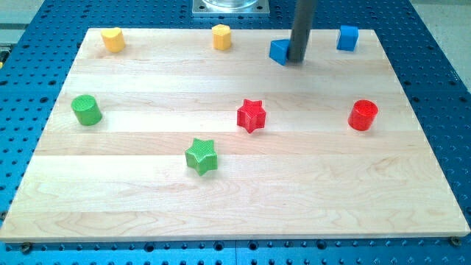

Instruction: Slide the triangle in between the cube and hexagon

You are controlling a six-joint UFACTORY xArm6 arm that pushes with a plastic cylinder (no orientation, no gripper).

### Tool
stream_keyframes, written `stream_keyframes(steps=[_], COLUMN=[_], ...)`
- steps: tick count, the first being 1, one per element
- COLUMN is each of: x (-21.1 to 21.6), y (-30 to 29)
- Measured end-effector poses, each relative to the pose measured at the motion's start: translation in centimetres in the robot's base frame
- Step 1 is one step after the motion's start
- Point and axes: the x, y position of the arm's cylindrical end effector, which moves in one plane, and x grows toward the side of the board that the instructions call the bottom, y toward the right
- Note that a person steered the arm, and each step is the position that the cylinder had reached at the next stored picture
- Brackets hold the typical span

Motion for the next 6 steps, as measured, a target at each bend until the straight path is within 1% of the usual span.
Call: stream_keyframes(steps=[1,2,3,4,5,6], x=[5.9,4.0,0.3,-0.6,-1.6,-6.2], y=[0.6,-3.7,-3.7,-2.5,-6.3,-7.9])
